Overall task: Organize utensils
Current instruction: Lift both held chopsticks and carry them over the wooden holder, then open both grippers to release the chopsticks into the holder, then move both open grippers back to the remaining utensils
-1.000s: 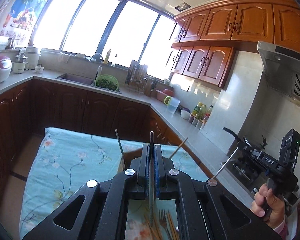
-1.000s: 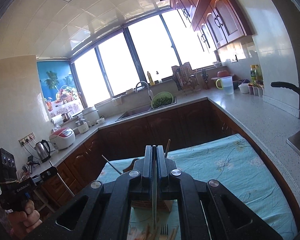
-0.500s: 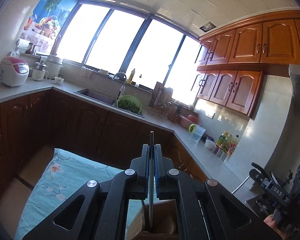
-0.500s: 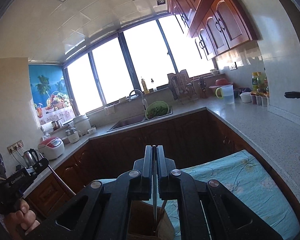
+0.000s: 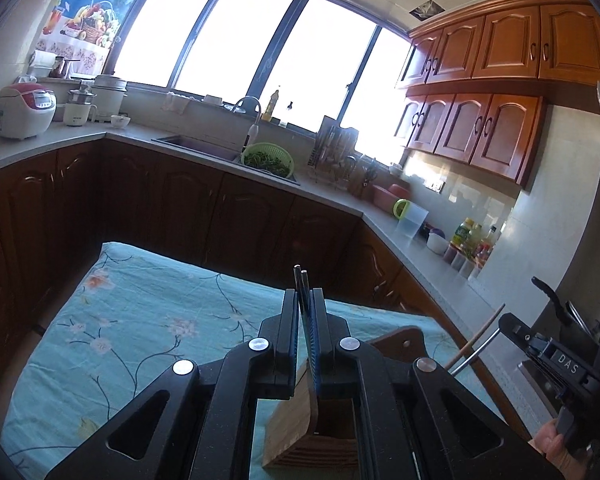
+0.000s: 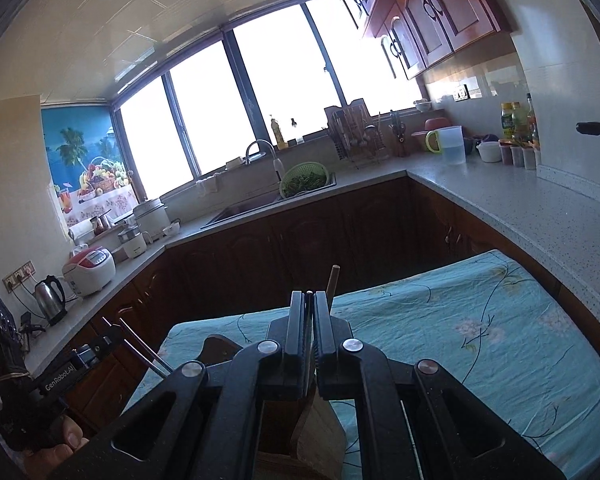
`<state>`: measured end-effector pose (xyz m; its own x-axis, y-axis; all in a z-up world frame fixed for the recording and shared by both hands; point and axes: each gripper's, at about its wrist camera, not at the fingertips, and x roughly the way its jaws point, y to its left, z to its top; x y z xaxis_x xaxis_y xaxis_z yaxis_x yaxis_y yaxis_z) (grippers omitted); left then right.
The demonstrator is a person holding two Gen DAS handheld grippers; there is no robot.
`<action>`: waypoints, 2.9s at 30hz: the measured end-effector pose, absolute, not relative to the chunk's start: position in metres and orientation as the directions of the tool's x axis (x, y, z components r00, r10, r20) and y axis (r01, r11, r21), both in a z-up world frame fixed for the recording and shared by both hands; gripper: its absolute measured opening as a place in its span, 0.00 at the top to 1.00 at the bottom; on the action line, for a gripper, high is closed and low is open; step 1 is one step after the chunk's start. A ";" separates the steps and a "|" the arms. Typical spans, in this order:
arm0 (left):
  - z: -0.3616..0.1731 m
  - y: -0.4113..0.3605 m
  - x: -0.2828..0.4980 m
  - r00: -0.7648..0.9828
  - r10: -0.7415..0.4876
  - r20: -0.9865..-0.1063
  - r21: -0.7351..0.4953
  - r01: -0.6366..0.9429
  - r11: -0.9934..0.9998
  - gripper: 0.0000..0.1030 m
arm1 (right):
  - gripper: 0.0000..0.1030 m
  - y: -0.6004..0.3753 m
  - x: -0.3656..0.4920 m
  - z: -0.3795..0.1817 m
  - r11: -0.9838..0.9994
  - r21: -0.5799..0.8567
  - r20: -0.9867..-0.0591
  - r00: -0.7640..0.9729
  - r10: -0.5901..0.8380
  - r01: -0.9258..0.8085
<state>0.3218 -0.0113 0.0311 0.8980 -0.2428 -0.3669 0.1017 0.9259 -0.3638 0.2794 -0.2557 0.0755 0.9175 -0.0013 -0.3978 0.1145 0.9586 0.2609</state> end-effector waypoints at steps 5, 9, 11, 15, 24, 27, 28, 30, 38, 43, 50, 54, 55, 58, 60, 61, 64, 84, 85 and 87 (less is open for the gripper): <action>0.047 -0.006 0.335 0.891 -0.247 -0.382 -0.345 0.111 0.932 0.97 | 0.96 -0.261 0.281 0.073 0.955 0.270 -0.416 0.909 0.001 0.123; 0.055 0.010 0.339 0.887 -0.253 -0.387 -0.354 0.110 0.929 0.97 | 0.96 -0.261 0.282 0.074 0.954 0.273 -0.421 0.907 0.004 0.123; 0.053 0.014 0.336 0.887 -0.250 -0.389 -0.349 0.109 0.931 0.96 | 0.95 -0.261 0.283 0.074 0.953 0.276 -0.422 0.907 0.005 0.123; 0.053 0.016 0.336 0.873 -0.270 -0.406 -0.357 0.121 0.926 0.95 | 0.90 -0.262 0.284 0.075 0.948 0.296 -0.428 0.904 0.024 0.115; 0.057 0.035 0.290 0.894 -0.258 -0.366 -0.387 0.106 0.916 0.37 | 0.22 -0.272 0.247 0.094 0.921 0.383 -0.336 0.939 0.075 0.064; 0.055 0.041 0.263 0.903 -0.237 -0.358 -0.391 0.086 0.917 0.22 | 0.06 -0.270 0.224 0.101 0.916 0.398 -0.304 0.949 0.088 0.043; 0.055 0.043 0.253 0.903 -0.243 -0.353 -0.394 0.091 0.914 0.22 | 0.04 -0.269 0.216 0.102 0.917 0.397 -0.293 0.952 0.092 0.034; 0.053 0.042 0.236 0.901 -0.244 -0.358 -0.389 0.093 0.917 0.21 | 0.03 -0.267 0.198 0.103 0.920 0.391 -0.284 0.954 0.091 0.029; 0.040 0.047 0.171 0.890 -0.237 -0.391 -0.366 0.086 0.927 0.16 | 0.03 -0.265 0.134 0.080 0.923 0.382 -0.348 0.933 0.090 0.053; 0.034 0.054 0.146 0.867 -0.238 -0.437 -0.376 0.064 0.924 0.16 | 0.03 -0.267 0.100 0.056 0.919 0.382 -0.407 0.911 0.070 0.100; 0.018 0.055 0.124 0.818 -0.264 -0.512 -0.406 0.041 0.913 0.16 | 0.03 -0.271 0.066 0.027 0.910 0.386 -0.477 0.877 0.054 0.154; 0.009 0.051 0.120 0.790 -0.272 -0.550 -0.407 0.032 0.913 0.16 | 0.03 -0.273 0.053 0.014 0.905 0.386 -0.501 0.864 0.045 0.177; 0.008 0.050 0.119 0.783 -0.275 -0.557 -0.410 0.029 0.912 0.16 | 0.03 -0.273 0.050 0.011 0.905 0.385 -0.506 0.861 0.043 0.181; 0.006 0.046 0.119 0.766 -0.279 -0.578 -0.403 0.029 0.915 0.16 | 0.03 -0.274 0.045 0.003 0.903 0.382 -0.522 0.852 0.035 0.197; 0.003 0.041 0.117 0.757 -0.280 -0.590 -0.396 0.031 0.918 0.16 | 0.03 -0.274 0.041 -0.001 0.906 0.372 -0.533 0.846 0.029 0.204; 0.001 0.038 0.118 0.752 -0.283 -0.595 -0.395 0.033 0.918 0.16 | 0.03 -0.273 0.041 -0.003 0.907 0.366 -0.539 0.842 0.026 0.207; -0.003 0.034 0.119 0.736 -0.289 -0.612 -0.392 0.035 0.919 0.16 | 0.03 -0.271 0.041 -0.007 0.914 0.351 -0.553 0.833 0.026 0.205; -0.020 -0.026 0.170 0.593 -0.317 -0.740 -0.314 0.111 0.943 0.30 | 0.49 -0.271 0.075 -0.031 0.931 0.300 -0.664 0.746 0.050 0.205; -0.023 -0.030 0.174 0.578 -0.314 -0.753 -0.303 0.119 0.946 0.33 | 0.52 -0.271 0.078 -0.034 0.932 0.296 -0.678 0.733 0.051 0.209; -0.031 -0.039 0.182 0.548 -0.308 -0.778 -0.282 0.133 0.950 0.37 | 0.58 -0.271 0.085 -0.040 0.936 0.280 -0.703 0.710 0.049 0.213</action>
<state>0.1822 -0.0390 -0.0312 0.5483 -0.3075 -0.7777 0.1326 0.9501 -0.2822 0.0848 -0.2708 -0.0402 0.7097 0.0486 -0.7029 0.2132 0.9360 0.2800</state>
